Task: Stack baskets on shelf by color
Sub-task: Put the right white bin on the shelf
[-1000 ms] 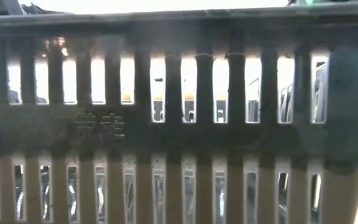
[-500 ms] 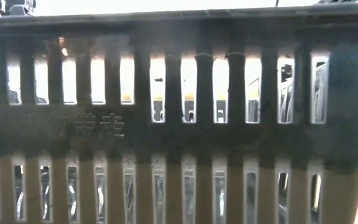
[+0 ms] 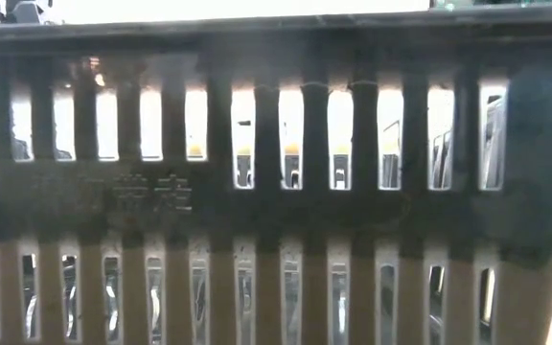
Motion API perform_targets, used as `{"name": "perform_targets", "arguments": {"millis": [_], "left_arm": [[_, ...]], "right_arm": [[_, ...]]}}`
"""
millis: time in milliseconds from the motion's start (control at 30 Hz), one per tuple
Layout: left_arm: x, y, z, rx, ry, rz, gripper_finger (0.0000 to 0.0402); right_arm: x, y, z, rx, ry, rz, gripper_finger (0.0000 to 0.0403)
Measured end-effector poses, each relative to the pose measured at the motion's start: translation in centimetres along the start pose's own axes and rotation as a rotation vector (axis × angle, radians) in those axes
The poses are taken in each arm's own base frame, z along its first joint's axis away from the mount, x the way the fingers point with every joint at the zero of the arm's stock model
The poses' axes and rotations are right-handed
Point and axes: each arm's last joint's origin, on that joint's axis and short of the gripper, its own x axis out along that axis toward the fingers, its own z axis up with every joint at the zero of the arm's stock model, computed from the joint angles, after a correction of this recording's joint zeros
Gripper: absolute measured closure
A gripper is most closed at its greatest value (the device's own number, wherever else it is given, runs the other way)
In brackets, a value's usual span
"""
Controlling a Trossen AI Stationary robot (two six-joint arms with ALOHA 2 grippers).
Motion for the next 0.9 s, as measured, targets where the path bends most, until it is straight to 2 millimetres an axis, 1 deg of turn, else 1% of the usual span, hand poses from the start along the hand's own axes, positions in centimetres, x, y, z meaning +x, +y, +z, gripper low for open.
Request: {"name": "perform_targets", "arguments": {"millis": [133,233,333,433,533,600,700,800,900], "left_arm": [[0.0,0.1,0.0,0.039,0.012,0.034,0.0366],[0.0,0.3,0.0,0.049,0.024,0.082,0.0366],[0.0,0.3,0.0,0.051,0.024,0.1,0.0366],[0.0,0.4,0.1,0.047,0.015,0.105,0.0366],[0.0,0.4,0.1,0.035,0.013,0.106,0.0366],[0.0,0.4,0.1,0.016,0.013,0.105,0.0366],[0.0,0.3,0.1,-0.011,0.017,0.104,0.0366],[0.0,0.3,-0.1,-0.017,0.029,0.099,0.0366],[0.0,0.2,-0.3,-0.009,0.052,0.092,0.0366]], "right_arm": [[-3.9,-1.2,1.4,0.002,-0.107,-0.066,0.0402],[-7.1,-1.8,3.3,0.012,-0.25,-0.086,0.0402],[-10.0,-2.2,5.2,-0.023,-0.341,-0.094,0.0402],[-12.7,-2.1,8.0,-0.069,-0.449,-0.101,0.0402],[-14.5,-1.4,11.7,-0.146,-0.532,-0.12,0.0402],[-15.0,-0.7,14.3,-0.206,-0.566,-0.14,0.0402],[-14.7,0.7,18.0,-0.298,-0.582,-0.176,0.0402],[-12.8,2.5,21.0,-0.403,-0.554,-0.102,0.0403],[-10.3,4.8,23.0,-0.476,-0.521,0.042,0.0403]]}}
